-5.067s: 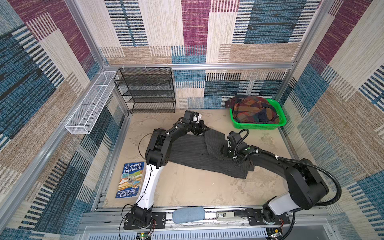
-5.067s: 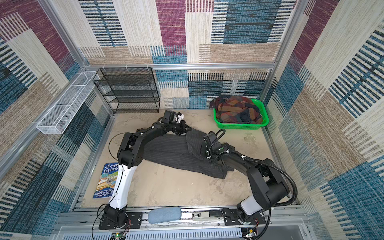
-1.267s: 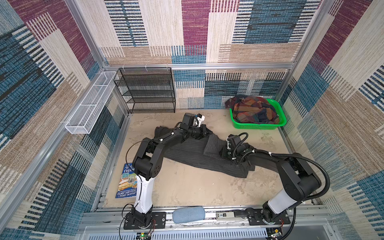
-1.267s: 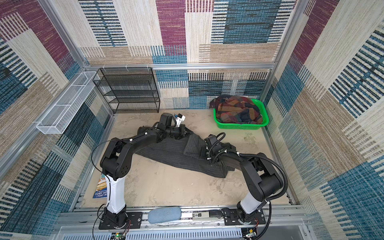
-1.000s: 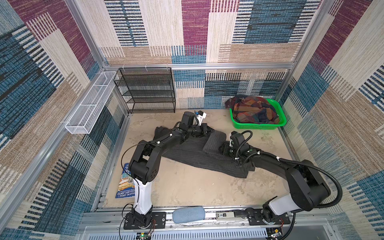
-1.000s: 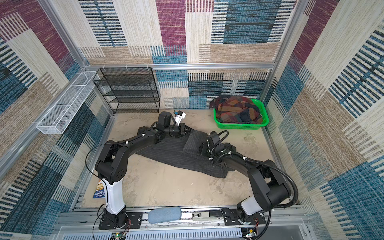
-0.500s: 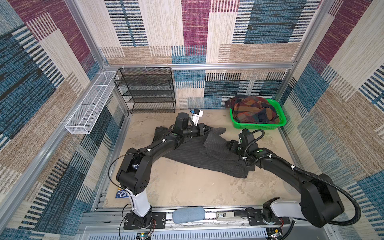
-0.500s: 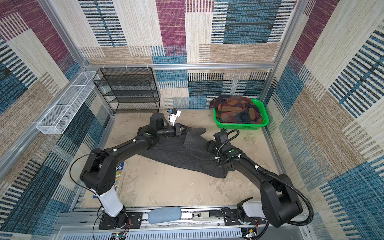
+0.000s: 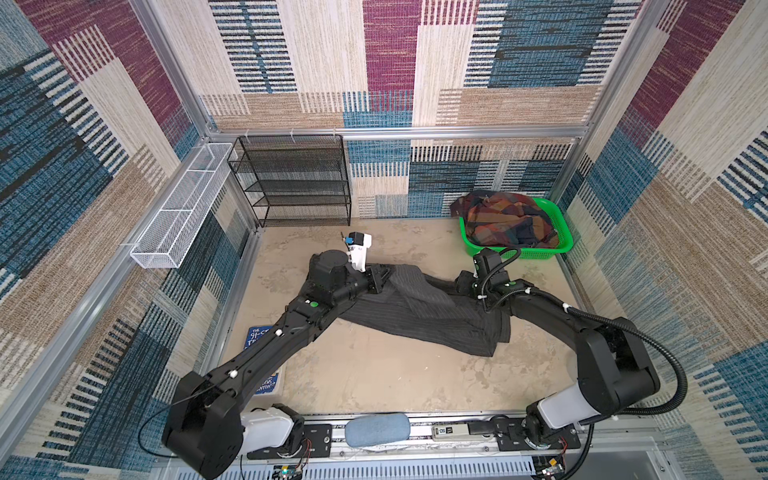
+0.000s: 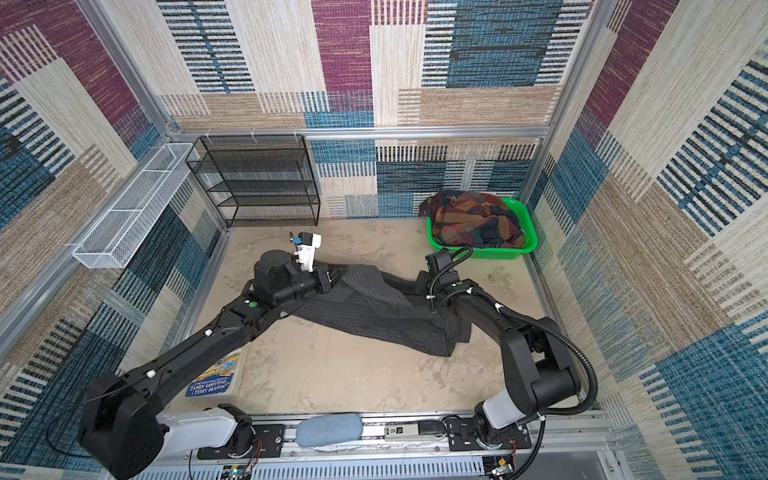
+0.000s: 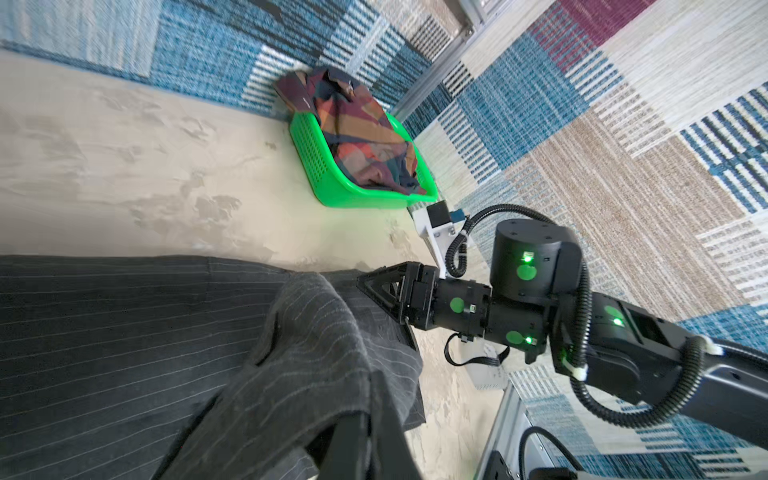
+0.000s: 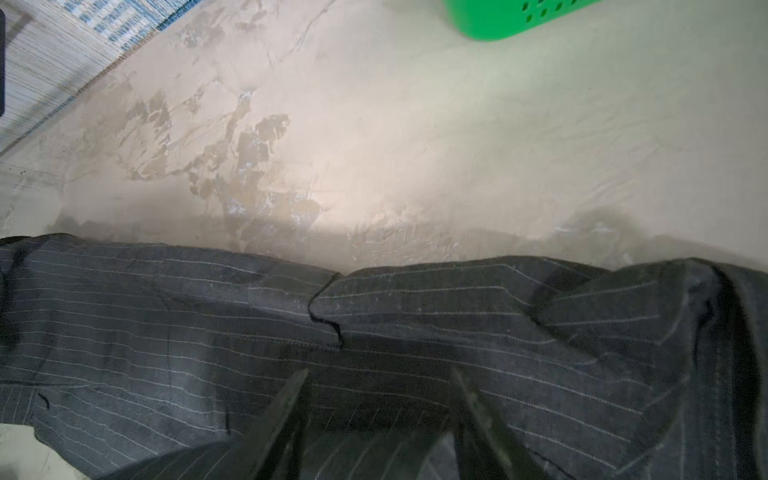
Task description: Fold and stack the long sleeve shirts
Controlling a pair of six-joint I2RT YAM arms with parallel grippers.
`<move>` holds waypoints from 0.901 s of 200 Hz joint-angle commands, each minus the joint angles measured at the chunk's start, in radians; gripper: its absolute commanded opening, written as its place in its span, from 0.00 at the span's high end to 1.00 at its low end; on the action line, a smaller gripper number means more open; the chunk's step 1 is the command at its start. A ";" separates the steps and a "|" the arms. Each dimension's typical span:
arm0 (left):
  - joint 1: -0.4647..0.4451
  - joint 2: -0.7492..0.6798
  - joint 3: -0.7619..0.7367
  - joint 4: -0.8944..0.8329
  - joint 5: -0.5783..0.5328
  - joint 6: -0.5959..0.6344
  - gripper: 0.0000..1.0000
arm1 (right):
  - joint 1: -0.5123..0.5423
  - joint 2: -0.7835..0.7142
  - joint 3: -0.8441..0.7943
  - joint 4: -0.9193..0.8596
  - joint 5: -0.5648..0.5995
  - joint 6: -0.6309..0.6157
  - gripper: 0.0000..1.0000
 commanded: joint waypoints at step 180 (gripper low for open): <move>0.000 0.198 0.136 0.018 -0.349 0.311 1.00 | -0.020 -0.134 -0.001 -0.104 -0.105 -0.096 0.46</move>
